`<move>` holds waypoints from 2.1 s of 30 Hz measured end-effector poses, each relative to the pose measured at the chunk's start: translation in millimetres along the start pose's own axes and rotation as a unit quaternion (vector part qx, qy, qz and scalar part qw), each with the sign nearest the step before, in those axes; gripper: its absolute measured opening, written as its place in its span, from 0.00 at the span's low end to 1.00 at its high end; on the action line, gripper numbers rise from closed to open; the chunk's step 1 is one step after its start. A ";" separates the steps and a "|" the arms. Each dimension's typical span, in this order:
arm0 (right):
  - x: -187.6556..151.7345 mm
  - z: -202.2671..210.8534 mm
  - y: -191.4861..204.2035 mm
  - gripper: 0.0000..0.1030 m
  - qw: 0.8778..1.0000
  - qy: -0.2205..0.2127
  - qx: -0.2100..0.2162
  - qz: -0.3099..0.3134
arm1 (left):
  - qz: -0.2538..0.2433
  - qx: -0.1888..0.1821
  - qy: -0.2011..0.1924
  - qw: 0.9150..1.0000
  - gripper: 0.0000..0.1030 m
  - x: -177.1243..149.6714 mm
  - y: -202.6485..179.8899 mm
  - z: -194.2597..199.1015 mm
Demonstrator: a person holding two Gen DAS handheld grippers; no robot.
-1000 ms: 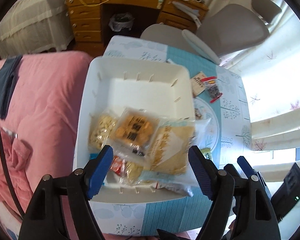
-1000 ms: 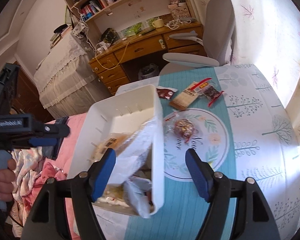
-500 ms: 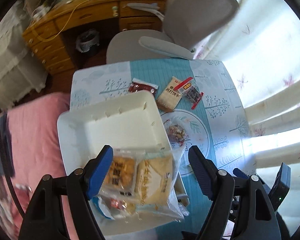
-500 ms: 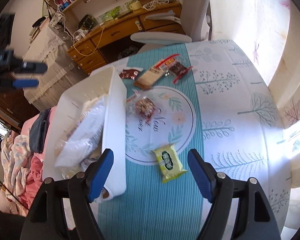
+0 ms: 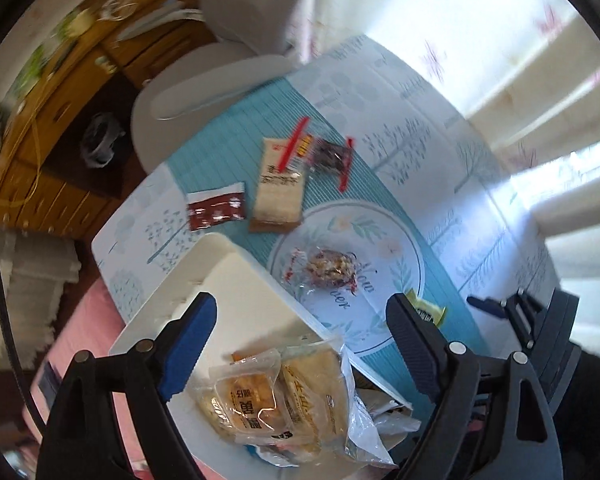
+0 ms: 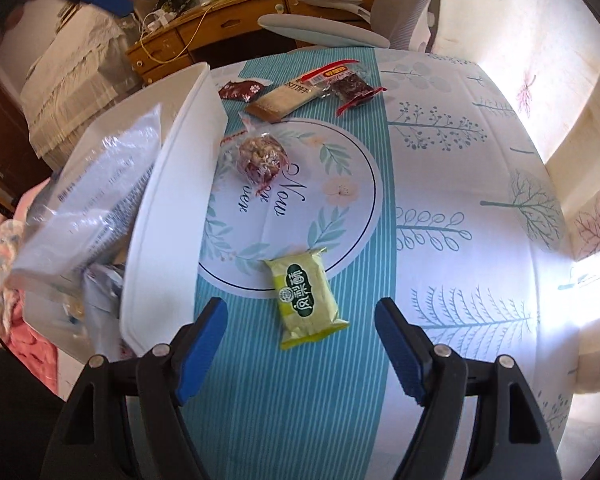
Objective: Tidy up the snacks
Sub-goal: 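Move the left tool to the nut bar on the plate, then close the left tool on the nut bar and lift it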
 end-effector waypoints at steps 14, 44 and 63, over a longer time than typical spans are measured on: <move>-6.9 -35.0 5.8 0.61 0.998 0.037 0.008 0.042 | -0.085 0.046 0.146 0.985 0.85 2.1 -45.7 -111.4; 9.4 -44.0 -40.5 0.36 0.998 0.058 0.017 0.017 | -0.072 0.077 0.251 0.962 0.77 4.5 -57.7 -205.7; 1.0 -22.7 -33.3 0.34 0.999 0.044 0.013 0.017 | -0.003 0.024 0.245 0.969 0.48 -4.6 -48.3 -209.2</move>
Point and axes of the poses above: each gripper's, at about its wrist camera, not at the fingertips, and z roughly against the way its jaws point, y to its left, x to its top, the point moved 10 cm from there along -z, roughly the way its jaws point, and after that the axes turned 1 degree about x, right-handed, at the moved point
